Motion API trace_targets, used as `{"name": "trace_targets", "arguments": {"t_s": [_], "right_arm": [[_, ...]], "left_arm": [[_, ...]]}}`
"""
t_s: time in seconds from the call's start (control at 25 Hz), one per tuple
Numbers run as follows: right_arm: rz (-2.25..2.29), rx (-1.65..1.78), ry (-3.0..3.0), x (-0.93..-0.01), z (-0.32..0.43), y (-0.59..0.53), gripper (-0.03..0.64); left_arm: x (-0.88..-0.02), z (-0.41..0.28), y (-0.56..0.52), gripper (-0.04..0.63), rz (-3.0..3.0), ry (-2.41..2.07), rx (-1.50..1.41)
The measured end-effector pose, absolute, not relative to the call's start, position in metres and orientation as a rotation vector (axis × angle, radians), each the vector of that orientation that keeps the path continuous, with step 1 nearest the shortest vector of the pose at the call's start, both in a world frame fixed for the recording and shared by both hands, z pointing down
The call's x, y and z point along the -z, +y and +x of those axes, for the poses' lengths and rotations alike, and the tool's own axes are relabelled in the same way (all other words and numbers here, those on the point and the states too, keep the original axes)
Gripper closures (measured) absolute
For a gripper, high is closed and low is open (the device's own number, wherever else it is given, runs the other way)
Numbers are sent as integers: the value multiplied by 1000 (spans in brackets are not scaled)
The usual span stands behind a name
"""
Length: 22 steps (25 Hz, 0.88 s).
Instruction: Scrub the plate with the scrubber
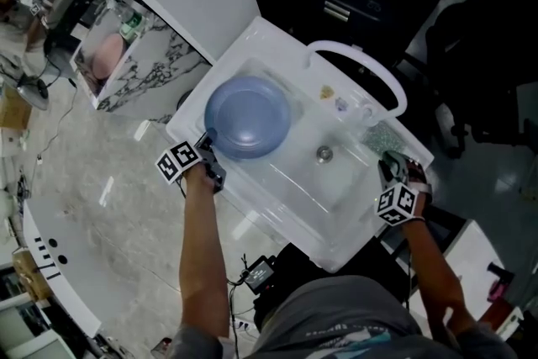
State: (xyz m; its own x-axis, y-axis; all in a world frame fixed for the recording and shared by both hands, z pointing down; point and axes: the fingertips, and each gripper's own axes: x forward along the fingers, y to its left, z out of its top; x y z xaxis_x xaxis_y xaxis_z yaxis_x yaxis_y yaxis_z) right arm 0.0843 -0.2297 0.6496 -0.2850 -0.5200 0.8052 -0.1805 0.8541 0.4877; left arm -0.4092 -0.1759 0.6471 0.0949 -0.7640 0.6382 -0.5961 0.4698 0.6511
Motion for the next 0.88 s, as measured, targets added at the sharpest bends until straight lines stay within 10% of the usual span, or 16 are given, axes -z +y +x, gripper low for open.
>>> {"name": "trace_targets", "arguments": {"t_s": [0.88], "right_arm": [[656, 381, -1964, -580, 84, -223, 474]], "left_arm": [[-680, -412, -200, 558, 1073, -1755, -119]]}}
